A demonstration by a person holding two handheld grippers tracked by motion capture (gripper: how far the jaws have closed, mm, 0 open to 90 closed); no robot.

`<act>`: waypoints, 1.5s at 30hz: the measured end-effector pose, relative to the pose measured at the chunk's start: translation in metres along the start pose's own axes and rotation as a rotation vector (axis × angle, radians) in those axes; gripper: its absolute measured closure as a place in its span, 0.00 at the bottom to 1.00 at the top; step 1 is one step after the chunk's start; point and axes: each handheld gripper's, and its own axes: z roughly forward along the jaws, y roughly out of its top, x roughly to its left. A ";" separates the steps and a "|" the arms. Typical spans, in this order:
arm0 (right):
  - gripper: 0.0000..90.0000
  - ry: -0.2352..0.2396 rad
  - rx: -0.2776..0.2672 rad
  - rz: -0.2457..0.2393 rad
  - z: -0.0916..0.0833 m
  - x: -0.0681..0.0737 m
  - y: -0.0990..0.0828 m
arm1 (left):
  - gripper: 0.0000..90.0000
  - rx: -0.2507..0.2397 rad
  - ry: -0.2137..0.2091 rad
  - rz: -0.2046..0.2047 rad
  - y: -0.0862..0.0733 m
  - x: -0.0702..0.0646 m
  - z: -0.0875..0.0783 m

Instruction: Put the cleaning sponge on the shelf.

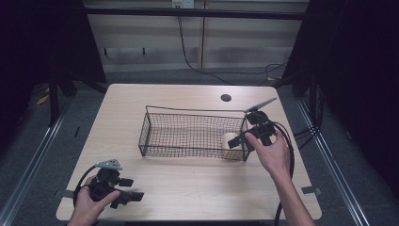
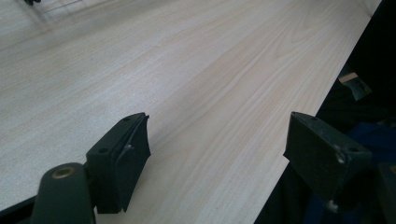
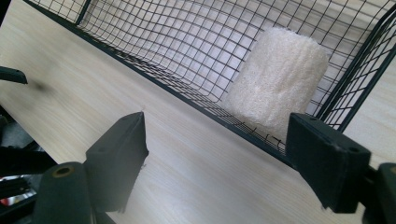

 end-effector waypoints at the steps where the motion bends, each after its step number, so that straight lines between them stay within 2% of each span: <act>1: 0.24 0.011 -0.005 -0.005 -0.001 0.002 -0.002 | 0.24 -0.001 -0.003 -0.005 0.000 0.000 0.000; 3: 0.25 0.036 -0.008 -0.011 -0.001 0.005 -0.005 | 0.24 0.000 -0.005 -0.006 0.000 0.000 0.000; 7: 0.28 0.051 -0.001 -0.041 0.002 0.009 -0.015 | 0.24 0.002 -0.006 -0.003 0.000 0.000 0.000; 8: 0.28 0.045 -0.009 -0.046 0.003 0.010 -0.017 | 0.24 0.003 -0.005 -0.003 0.000 0.000 0.000; 10: 0.28 0.068 -0.021 -0.055 0.005 0.011 -0.021 | 0.24 0.002 -0.004 -0.005 0.000 0.000 0.000; 13: 0.29 0.042 -0.026 -0.080 0.007 0.014 -0.028 | 0.24 0.001 -0.003 -0.006 0.000 0.000 0.000; 16: 0.30 0.054 -0.046 -0.094 0.008 0.018 -0.036 | 0.24 0.000 -0.002 -0.007 0.000 0.000 0.000; 18: 0.30 0.023 -0.037 -0.113 0.009 0.021 -0.041 | 0.24 0.001 -0.003 -0.006 0.000 0.000 0.000; 21: 0.30 0.026 -0.043 -0.139 0.010 0.023 -0.049 | 0.24 -0.002 -0.004 -0.007 0.000 0.000 0.000; 27: 0.28 0.011 -0.040 -0.145 0.014 0.020 -0.066 | 0.24 0.002 0.000 -0.006 0.000 0.000 0.001; 31: 0.28 -0.022 -0.033 -0.144 0.019 0.019 -0.075 | 0.24 -0.004 0.001 -0.012 0.000 0.000 0.000; 33: 0.28 -0.019 -0.024 -0.147 0.022 0.019 -0.080 | 0.24 -0.003 0.002 -0.010 0.000 0.000 0.000; 36: 0.28 -0.033 -0.020 -0.170 0.025 0.017 -0.088 | 0.24 -0.004 0.000 -0.013 0.000 0.000 0.000; 43: 0.28 -0.048 -0.062 -0.126 0.029 -0.002 -0.107 | 0.24 -0.002 0.006 -0.014 0.000 0.000 0.000; 45: 0.28 -0.026 -0.033 -0.112 0.033 -0.009 -0.111 | 0.24 -0.001 0.008 -0.015 0.000 0.000 0.001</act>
